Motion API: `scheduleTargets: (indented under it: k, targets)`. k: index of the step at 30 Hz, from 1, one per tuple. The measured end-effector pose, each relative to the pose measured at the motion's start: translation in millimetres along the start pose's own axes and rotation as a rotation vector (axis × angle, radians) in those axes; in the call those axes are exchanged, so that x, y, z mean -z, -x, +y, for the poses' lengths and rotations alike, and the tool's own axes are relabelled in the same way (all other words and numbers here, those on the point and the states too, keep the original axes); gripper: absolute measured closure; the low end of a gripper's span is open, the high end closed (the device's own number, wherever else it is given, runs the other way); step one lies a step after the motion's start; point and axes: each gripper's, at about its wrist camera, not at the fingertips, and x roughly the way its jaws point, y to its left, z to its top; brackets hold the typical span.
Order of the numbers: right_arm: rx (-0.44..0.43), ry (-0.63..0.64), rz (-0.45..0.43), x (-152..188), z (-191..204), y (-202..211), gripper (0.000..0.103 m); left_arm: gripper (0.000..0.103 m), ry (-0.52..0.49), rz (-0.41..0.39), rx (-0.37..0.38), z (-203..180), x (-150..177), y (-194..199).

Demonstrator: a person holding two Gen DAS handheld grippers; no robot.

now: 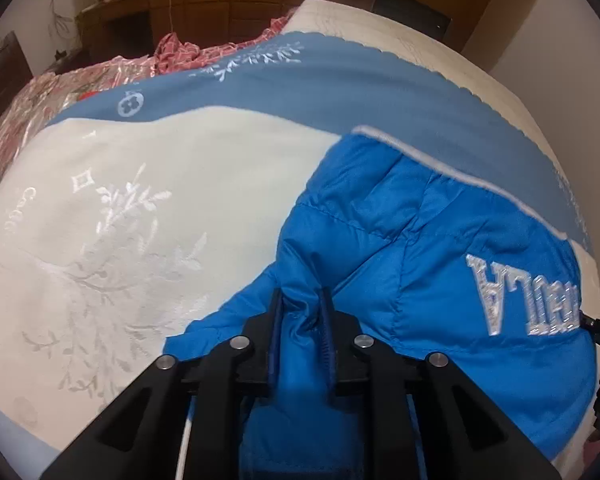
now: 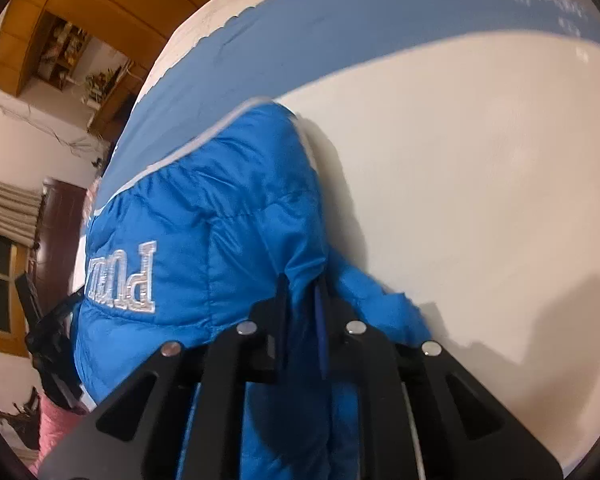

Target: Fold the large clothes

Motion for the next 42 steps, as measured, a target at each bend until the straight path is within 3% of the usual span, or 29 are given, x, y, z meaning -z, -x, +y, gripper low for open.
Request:
scheduleTargets:
  k: [6,8,9,11,13,16,19,23,26,30,34,35,39,42]
  targets:
    - [0.082,0.036,-0.008,5,12,1,0.089,0.081,-0.035,0.000,-0.051,-8,5,0]
    - [0.128,0.040,-0.022,4,22,14,0.080,0.080,0.001,0.016,-0.058,-6,2,11]
    - [0.154,0.050,-0.044,5,28,24,0.075,0.080,0.018,0.006,-0.060,-5,1,21]
    - [0.187,0.074,-0.092,5,40,42,0.074,0.080,0.020,-0.036,-0.075,-7,-1,39]
    - [0.188,0.095,-0.121,9,58,51,0.074,0.079,0.012,-0.090,-0.043,-21,2,63]
    - [0.195,0.129,-0.104,24,84,44,0.074,0.079,-0.031,-0.098,-0.022,-50,14,71]
    - [0.194,0.148,-0.091,39,104,28,0.074,0.079,-0.108,-0.093,-0.038,-77,35,64]
    - [0.281,0.184,-0.102,59,110,2,0.073,0.076,-0.140,-0.044,-0.036,-85,59,34]
    - [0.303,0.241,-0.169,74,110,-16,0.073,0.076,-0.192,-0.111,-0.050,-88,73,24]
    - [0.350,0.267,-0.232,83,114,-24,0.073,0.076,-0.205,-0.137,-0.079,-94,80,22]
    - [0.306,0.234,-0.168,70,111,-13,0.072,0.074,-0.182,-0.077,-0.057,-93,68,29]
    - [0.297,0.231,-0.154,63,112,-8,0.072,0.069,-0.177,-0.060,-0.033,-93,61,32]
    - [0.297,0.263,-0.217,28,125,12,0.063,0.056,-0.197,-0.091,-0.035,-101,30,43]
    - [0.305,0.262,-0.252,-5,128,8,0.063,0.054,-0.208,-0.093,-0.042,-112,-1,34]
